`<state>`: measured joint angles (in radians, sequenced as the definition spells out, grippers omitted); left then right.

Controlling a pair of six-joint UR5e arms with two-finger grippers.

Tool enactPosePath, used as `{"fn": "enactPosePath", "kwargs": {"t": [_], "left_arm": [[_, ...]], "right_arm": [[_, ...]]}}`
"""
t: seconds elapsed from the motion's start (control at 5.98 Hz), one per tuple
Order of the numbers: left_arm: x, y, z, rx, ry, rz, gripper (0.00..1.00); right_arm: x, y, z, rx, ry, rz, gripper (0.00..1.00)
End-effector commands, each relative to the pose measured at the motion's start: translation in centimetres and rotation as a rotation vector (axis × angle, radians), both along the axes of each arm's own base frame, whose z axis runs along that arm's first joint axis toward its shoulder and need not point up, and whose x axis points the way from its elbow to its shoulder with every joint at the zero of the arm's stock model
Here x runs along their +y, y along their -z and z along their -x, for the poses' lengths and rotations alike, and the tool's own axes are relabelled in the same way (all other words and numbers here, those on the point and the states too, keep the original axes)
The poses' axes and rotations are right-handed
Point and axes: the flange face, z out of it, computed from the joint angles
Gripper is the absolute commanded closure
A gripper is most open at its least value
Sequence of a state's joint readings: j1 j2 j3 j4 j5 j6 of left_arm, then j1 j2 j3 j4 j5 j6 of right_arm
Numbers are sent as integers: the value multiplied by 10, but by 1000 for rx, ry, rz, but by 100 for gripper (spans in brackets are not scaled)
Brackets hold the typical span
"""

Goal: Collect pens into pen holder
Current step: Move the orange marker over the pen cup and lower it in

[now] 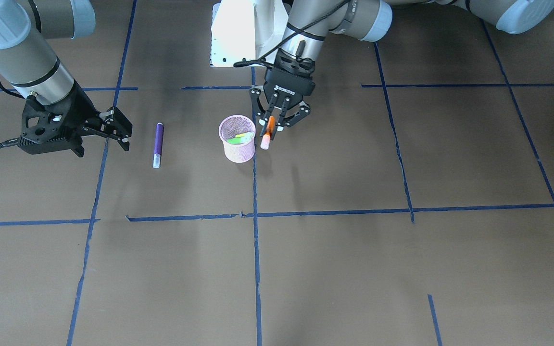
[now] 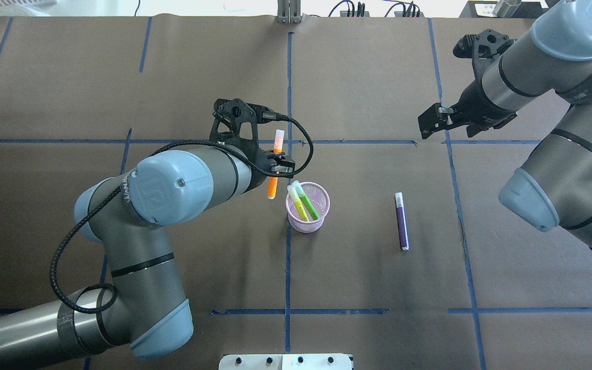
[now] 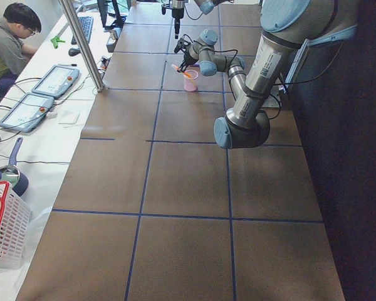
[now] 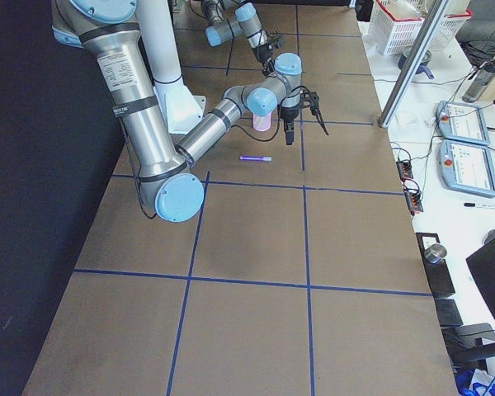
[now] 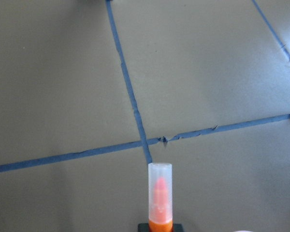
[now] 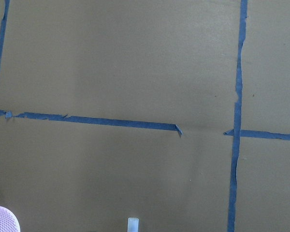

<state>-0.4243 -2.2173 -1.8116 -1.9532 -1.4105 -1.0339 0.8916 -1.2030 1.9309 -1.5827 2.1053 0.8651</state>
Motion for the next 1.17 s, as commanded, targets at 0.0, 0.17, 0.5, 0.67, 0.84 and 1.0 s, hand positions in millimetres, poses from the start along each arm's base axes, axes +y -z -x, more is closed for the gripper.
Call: {"fn": "enactPosePath", "kwargs": {"t": [0.0, 0.17, 0.5, 0.67, 0.84, 1.0], "left_arm": [[23, 8, -26, 13, 19, -57, 100], [24, 4, -52, -8, 38, -70, 100], [33, 6, -77, -21, 6, -99, 100], [32, 4, -80, -40, -6, -129, 99], [31, -1, -85, -50, -7, -126, 96], [31, -1, -87, -51, -21, -123, 80]], "right_arm": [[-2, -1, -2, 2, -6, 0, 0], [-2, -2, -3, 4, -6, 1, 0], [-3, -2, -3, 6, -9, 5, 0], [-3, -2, -3, 6, -9, 5, 0], [-3, -2, -3, 5, -9, 3, 0], [-4, -2, -5, 4, -10, 3, 0]]}}
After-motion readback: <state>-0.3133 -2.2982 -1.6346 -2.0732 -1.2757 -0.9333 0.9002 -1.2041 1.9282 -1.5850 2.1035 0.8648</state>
